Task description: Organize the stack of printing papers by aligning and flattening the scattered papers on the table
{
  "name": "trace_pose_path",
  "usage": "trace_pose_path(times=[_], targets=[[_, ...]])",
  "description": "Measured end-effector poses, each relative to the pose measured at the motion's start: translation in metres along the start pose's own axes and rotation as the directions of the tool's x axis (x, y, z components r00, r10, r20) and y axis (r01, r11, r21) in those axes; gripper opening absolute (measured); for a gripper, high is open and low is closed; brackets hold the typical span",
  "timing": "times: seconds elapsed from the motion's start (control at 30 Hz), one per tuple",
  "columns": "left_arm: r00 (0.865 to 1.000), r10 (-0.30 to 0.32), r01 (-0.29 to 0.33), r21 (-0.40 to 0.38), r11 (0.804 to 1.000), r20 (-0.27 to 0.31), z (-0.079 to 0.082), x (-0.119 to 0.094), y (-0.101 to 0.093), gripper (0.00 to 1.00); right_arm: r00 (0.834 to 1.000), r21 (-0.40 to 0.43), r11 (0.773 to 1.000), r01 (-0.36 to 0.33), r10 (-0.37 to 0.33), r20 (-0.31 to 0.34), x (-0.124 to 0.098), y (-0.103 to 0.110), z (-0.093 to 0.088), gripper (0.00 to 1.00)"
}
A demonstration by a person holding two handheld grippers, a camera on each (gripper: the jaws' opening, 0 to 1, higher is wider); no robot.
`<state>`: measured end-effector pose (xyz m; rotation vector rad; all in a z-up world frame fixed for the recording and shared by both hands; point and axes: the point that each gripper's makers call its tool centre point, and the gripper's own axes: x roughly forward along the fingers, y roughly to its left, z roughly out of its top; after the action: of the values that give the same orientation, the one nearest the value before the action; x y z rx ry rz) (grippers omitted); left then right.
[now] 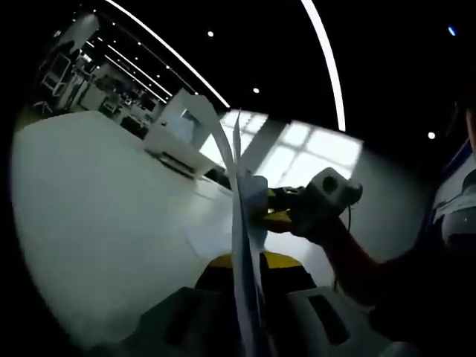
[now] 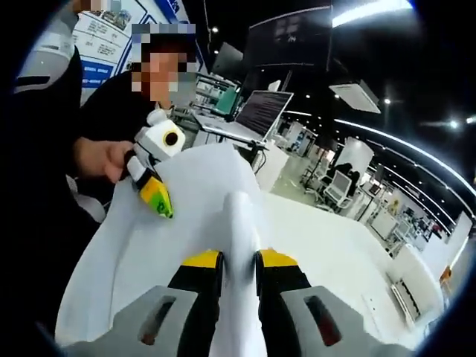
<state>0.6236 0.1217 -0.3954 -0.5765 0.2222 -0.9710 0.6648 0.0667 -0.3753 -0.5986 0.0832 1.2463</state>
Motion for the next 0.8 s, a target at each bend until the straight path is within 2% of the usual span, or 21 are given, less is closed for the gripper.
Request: trace_pose_path(times=[0.33, 0.8], targets=[[1.0, 0.005, -0.005, -0.002, 1.0, 0.002, 0.0, 0.002, 0.001, 0.12, 1.0, 0.008, 1.0, 0.02, -0.02, 0.014, 0.011, 0.007, 0.005, 0.14], [1.0, 0.009, -0.009, -0.02, 1.0, -0.006, -0.003, 0.002, 0.002, 0.12, 0.999, -0.096, 0.995, 0.022, -0.02, 0.026, 0.019, 0.019, 0.019, 0.15]])
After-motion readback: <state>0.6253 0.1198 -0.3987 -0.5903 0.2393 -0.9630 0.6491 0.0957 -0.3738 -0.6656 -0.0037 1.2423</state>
